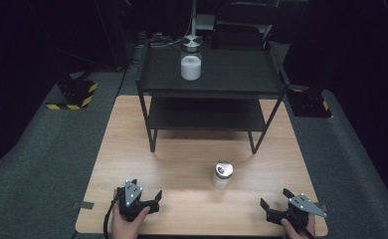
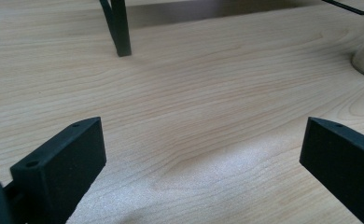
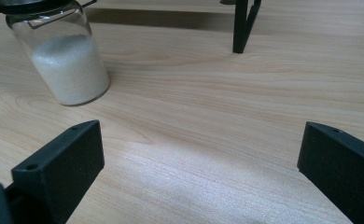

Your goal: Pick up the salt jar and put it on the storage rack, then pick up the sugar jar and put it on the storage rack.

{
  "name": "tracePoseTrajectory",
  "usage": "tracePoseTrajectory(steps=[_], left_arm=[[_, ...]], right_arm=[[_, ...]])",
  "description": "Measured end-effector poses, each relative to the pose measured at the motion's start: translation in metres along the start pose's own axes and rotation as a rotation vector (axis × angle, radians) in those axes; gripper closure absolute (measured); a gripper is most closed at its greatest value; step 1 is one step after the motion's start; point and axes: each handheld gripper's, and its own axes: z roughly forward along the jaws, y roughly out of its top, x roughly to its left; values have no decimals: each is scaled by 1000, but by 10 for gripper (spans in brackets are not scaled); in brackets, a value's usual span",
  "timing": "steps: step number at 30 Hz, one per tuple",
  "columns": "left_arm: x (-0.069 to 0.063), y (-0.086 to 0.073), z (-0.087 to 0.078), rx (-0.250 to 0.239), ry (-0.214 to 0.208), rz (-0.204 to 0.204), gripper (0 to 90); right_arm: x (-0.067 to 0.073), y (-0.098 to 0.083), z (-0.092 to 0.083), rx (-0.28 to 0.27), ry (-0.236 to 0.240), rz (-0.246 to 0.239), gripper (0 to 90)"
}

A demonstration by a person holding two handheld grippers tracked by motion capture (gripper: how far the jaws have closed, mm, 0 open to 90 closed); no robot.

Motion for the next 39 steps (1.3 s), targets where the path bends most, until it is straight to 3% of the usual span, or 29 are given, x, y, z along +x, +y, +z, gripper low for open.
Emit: tracePoseTrajectory(steps=[10,22,39], left_arm=[[1,0,1,-8,-9,2,7],[9,-5,-2,-33,-57,5,7],[15,-5,-1,-31,-72,-22,7]], right_arm=[[0,0,0,-2,0,8,2],[2,0,0,0,4,-13,2],[-1,2,1,13,15,-10,2]])
